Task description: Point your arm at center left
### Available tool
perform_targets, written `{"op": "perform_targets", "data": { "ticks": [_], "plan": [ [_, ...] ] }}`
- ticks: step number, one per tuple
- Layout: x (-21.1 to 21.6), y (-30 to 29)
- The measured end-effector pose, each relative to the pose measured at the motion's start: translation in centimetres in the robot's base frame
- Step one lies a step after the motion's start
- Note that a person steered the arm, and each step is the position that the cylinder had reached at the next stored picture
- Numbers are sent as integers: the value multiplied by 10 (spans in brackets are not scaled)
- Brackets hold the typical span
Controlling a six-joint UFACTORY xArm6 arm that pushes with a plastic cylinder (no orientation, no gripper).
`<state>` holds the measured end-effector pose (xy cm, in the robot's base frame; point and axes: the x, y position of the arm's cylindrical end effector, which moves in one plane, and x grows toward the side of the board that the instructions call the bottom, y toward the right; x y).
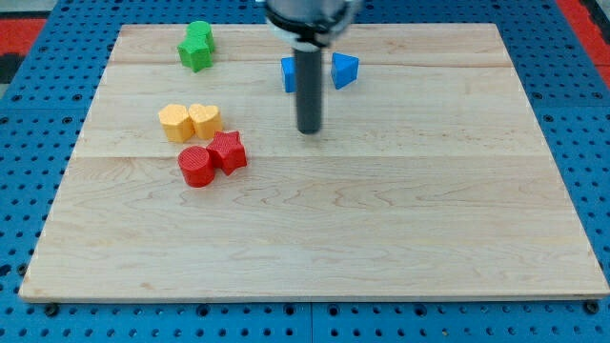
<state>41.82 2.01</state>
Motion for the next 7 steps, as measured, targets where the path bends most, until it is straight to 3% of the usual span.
{"op": "perform_targets", "data": {
  "ticks": [2,3,4,6,7],
  "plan": [
    [116,-13],
    [141,-90],
    [128,-140],
    [81,-144],
    [94,-137]
  ]
}}
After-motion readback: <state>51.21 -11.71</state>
